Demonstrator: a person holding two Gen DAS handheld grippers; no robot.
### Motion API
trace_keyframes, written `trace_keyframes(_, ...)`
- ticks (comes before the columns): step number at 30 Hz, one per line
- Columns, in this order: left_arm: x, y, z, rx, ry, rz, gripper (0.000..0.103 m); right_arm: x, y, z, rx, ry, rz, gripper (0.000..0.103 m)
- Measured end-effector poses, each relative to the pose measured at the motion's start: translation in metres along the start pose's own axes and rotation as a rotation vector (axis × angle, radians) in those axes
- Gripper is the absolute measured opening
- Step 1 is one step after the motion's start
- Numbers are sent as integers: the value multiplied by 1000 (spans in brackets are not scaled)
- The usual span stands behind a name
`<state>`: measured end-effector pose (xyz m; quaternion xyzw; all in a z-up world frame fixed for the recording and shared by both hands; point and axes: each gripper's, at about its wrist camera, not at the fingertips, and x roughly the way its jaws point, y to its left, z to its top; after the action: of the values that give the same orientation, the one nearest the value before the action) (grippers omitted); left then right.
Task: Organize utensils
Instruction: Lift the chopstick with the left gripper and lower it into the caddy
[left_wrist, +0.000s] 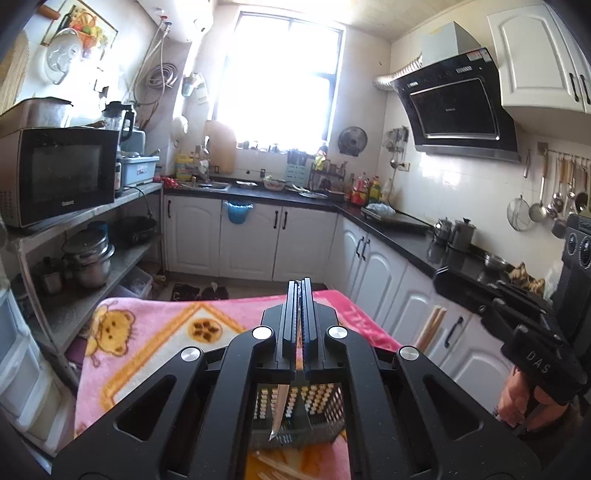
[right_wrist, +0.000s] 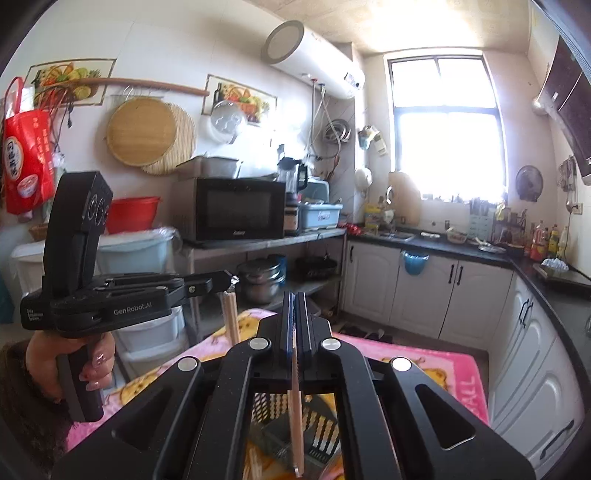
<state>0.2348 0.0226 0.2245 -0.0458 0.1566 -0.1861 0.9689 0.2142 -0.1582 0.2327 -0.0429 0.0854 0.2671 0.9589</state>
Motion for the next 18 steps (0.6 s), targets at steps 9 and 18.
trace_keyframes(9,36,10,10,9,9,62,0,25,-12,12,-5,-19,-34,2)
trace_keyframes(18,73,33,-16,-33,74,68,0,56,-17,-12,8,21,-35,2)
